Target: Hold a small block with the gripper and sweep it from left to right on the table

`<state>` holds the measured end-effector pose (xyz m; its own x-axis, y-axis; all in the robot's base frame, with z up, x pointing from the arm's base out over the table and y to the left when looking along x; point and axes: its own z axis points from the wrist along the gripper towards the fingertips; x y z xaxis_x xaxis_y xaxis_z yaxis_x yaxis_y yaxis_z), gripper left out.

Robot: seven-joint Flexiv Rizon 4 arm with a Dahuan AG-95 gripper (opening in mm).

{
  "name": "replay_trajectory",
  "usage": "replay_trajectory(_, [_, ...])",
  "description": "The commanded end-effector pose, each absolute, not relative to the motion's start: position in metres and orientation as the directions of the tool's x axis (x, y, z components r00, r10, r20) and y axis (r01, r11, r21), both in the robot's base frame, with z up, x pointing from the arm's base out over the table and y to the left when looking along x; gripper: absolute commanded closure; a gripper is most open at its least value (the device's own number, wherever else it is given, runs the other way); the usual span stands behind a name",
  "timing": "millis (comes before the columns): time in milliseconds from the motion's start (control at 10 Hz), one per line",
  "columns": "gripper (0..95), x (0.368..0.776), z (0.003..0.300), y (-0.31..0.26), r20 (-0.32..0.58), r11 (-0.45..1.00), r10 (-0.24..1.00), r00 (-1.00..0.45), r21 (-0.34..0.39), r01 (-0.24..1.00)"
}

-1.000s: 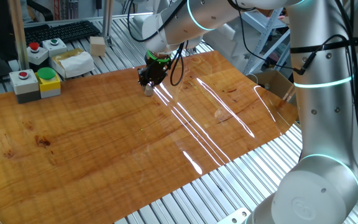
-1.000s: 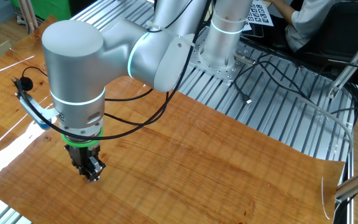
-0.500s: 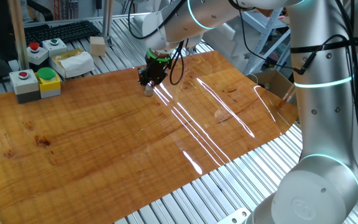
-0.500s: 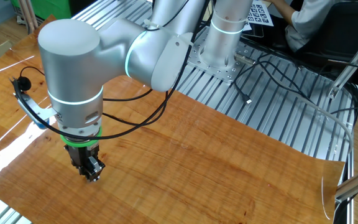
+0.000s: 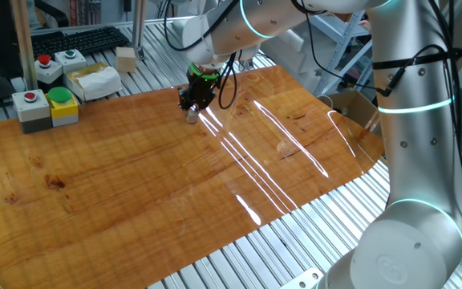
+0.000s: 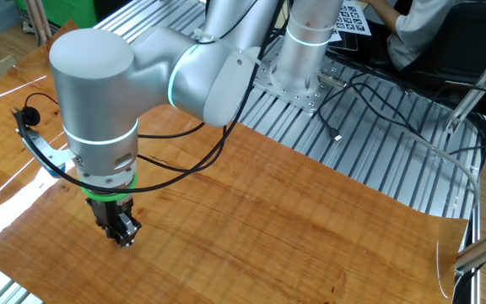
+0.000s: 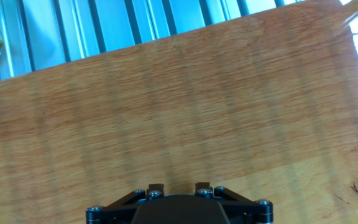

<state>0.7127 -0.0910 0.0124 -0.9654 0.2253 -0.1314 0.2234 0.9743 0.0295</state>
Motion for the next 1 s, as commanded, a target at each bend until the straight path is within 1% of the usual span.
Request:
replay_trajectory(100, [95.0,0.7116,0.0128,-0.0913,-0.134,0.975,0.224,-0.965,0.028,0.222])
replay_trajectory(500, [95.0,0.7119,0.0118,-0.092,-0.139,0.978,0.21,-0.968,0.027,0.208])
replay_trajectory(700, [95.0,0.7119,0.0118,-0.092,-0.142,0.986,0.169,-0.975,0.014,0.169])
replay_trajectory(1000, [95.0,0.7119,0.0118,-0.092,-0.132,0.998,0.062,-0.989,0.013,0.061])
